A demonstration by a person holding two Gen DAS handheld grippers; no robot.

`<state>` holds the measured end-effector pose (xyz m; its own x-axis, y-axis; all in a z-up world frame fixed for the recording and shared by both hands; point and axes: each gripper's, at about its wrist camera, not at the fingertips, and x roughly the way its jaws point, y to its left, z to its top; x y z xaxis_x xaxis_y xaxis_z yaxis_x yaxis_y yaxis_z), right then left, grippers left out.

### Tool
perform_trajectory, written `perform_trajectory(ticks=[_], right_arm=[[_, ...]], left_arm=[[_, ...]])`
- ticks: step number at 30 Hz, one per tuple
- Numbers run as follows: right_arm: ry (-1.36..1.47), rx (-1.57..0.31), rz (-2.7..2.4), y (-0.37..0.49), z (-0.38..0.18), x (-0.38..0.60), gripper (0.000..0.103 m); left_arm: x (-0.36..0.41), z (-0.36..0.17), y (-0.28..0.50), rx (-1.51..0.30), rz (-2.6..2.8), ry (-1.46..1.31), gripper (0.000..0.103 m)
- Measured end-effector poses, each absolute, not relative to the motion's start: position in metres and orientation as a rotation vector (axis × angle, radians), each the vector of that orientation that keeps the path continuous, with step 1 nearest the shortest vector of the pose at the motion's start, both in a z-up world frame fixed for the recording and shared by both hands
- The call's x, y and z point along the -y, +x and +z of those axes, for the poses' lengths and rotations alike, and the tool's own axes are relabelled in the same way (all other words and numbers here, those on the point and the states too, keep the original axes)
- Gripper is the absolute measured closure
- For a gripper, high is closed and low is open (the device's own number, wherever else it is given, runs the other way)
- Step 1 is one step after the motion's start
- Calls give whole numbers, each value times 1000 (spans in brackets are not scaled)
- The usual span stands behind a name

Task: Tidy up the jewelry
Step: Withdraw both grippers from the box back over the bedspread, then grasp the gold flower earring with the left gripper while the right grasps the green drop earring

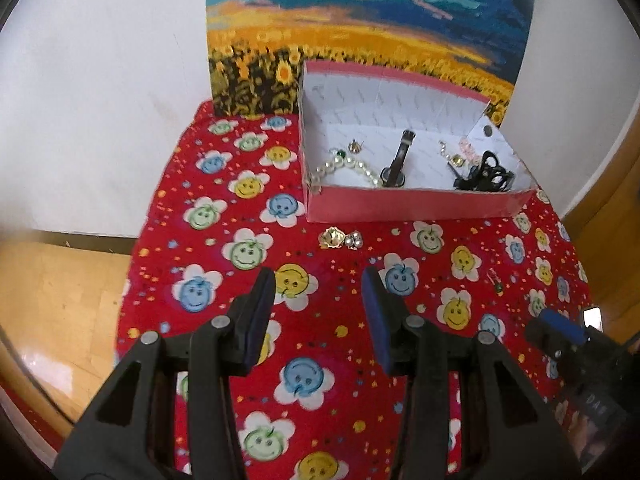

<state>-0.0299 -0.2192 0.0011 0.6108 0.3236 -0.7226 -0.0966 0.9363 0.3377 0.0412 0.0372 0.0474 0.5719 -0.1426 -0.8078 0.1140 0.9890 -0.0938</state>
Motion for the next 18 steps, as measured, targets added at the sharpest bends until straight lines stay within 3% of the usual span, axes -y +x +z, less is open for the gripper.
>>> perform_trajectory(ticks=[8, 18], right_arm=[[240, -885, 225, -36, -9, 219, 61], [204, -867, 212, -30, -11, 221, 61]], left_arm=[[-20, 20, 68, -982, -158, -4, 50], [-2, 1, 83, -976, -152, 9, 49]])
